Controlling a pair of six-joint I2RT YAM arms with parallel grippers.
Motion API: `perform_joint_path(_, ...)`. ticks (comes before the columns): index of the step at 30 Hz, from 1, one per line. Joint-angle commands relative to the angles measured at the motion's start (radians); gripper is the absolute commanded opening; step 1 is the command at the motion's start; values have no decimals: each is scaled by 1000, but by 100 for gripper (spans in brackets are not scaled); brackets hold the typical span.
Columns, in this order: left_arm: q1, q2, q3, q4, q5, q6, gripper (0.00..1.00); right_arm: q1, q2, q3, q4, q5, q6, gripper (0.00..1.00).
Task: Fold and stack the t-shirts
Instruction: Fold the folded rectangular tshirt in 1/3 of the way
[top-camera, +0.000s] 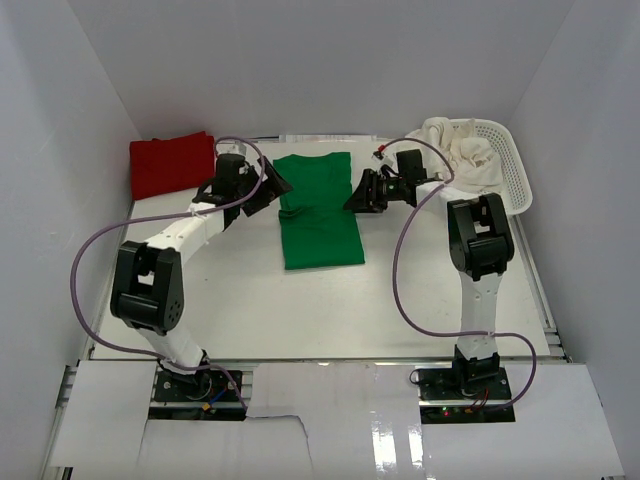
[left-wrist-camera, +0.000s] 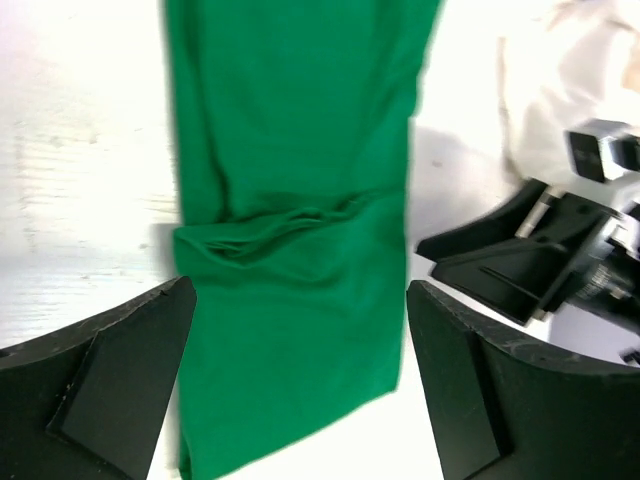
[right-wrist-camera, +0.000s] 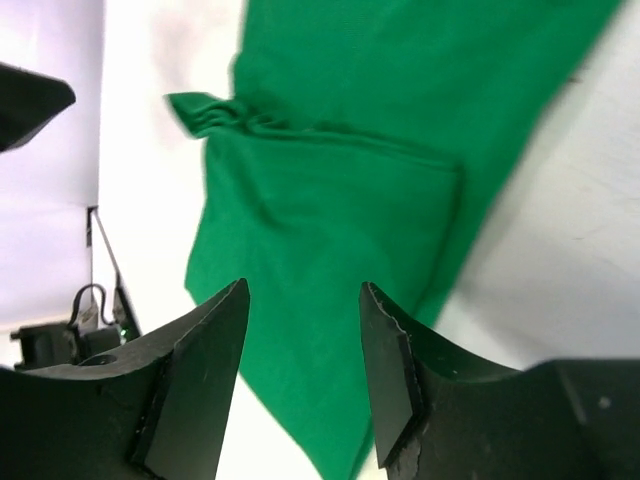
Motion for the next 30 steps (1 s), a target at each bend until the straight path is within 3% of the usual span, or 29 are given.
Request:
perform_joint_path(1, -6, -95, -27, 30, 94, 58, 97, 5, -106, -35, 120, -86, 6, 55)
perform_joint_path(9, -80, -192, -178, -4, 211, 63, 92, 56, -109, -101, 162, -163, 8, 57)
perform_joint_path(12, -152, -213, -241, 11, 203, 58, 82, 80, -74, -79, 192, -181, 41, 53)
perform_joint_path(15, -207, -224, -292, 48, 192, 41, 57, 99, -33, -44, 243, -206, 97, 35)
perform_joint_path(17, -221, -224, -343, 98, 199, 15, 38, 108, -8, -17, 255, -215, 118, 12)
perform_joint_path(18, -221, -216, -355, 112, 209, 9, 17, 117, 15, -1, 252, -218, 129, 8)
perform_joint_path(20, -222, -201, -369, 121, 209, 3, 0, 129, 37, 36, 251, -215, 137, 8)
perform_joint_path(30, -222, -92, -349, 220, 203, 27, 0, 212, 126, 112, 254, -230, 161, 8)
